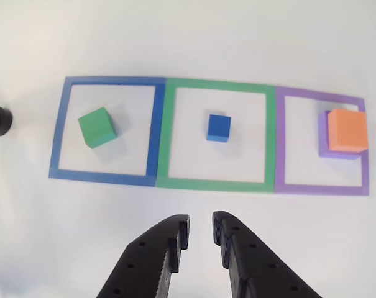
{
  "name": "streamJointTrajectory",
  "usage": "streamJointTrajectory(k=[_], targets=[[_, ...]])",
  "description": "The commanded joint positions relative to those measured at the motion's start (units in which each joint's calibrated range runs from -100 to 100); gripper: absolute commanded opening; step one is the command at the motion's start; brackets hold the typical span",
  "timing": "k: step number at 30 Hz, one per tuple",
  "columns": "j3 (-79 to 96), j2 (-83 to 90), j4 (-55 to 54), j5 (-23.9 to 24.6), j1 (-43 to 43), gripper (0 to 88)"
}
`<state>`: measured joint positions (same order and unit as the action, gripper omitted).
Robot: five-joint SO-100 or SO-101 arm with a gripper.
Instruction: Tower of hanoi
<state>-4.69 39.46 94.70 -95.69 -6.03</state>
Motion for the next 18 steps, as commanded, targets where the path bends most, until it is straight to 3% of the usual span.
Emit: streamJointTrajectory(k=[1, 6, 10, 18], targets=[[-2.8, 2.0, 1.4, -0.1, 4.0, 0.0], [2.8, 4.4, -0.5, -0.8, 7.0, 0.0], [15.6, 10.5, -6.4, -4.3, 10.0, 1.5], [38.6, 18.1, -21.5, -4.3, 14.3, 17.0]])
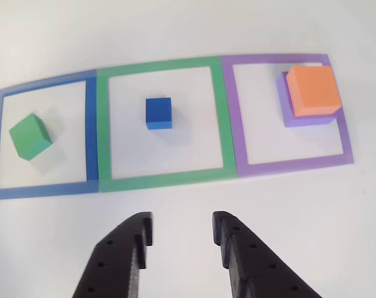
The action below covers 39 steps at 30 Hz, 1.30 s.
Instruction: Tower of hanoi
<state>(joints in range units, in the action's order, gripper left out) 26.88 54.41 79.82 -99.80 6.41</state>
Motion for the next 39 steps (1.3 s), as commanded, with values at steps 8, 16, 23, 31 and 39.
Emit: streamJointTrajectory(k=[8, 16, 23, 31, 39], targets=[[31.0, 4.2, -35.4, -0.2, 3.7, 25.9], [49.2, -3.3, -69.3, -0.2, 3.9, 25.9], [55.0, -16.5, -92.4, -0.2, 3.2, 26.8], [59.4, -31.5, -114.7, -0.2, 0.9, 27.4], [55.9, -49.5, -130.8, -0.2, 0.5, 26.7]])
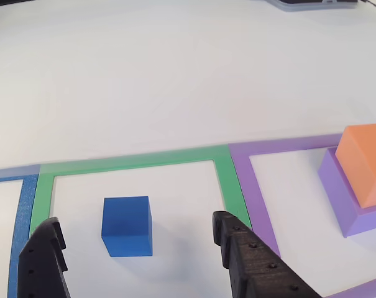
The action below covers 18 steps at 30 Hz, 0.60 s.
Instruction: Tower of hanoi
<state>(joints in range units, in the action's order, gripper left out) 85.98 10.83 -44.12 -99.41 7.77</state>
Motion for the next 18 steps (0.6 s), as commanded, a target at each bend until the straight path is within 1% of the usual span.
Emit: streamJointTrajectory(k=[1, 5, 18], targets=[[-3.9, -7.9, -8.2, -0.6, -0.9, 26.9], [-7.2, -14.8, -12.3, -0.6, -1.5, 27.2], [-14.6, -27.6, -17.3, -0.6, -4.0, 25.5]])
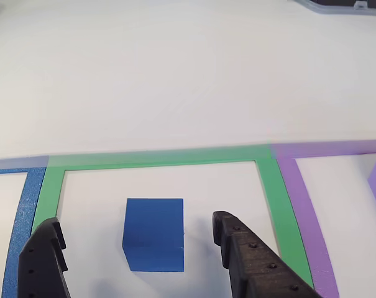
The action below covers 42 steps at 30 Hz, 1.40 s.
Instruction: Tower of hanoi
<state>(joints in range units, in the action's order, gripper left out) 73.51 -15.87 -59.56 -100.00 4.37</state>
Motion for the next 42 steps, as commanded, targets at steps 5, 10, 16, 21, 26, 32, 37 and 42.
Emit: streamJointTrajectory(k=[5, 10, 16, 21, 26, 32, 37, 42], targets=[[-4.2, -3.8, -2.2, 0.0, -0.9, 23.3], [-7.0, -6.2, -2.2, 0.0, -1.1, 20.2], [-9.7, -7.7, -0.2, 0.0, -1.1, 16.3], [-9.1, -7.4, 0.7, 0.0, -1.9, 15.1], [-7.5, -6.6, 0.8, 0.0, -2.7, 14.0], [-6.3, -5.8, 0.9, 0.0, -3.5, 9.4], [-6.6, -5.8, 0.8, 0.0, -3.6, 7.0], [-6.9, -5.3, 0.8, 0.0, -3.3, 3.8]])
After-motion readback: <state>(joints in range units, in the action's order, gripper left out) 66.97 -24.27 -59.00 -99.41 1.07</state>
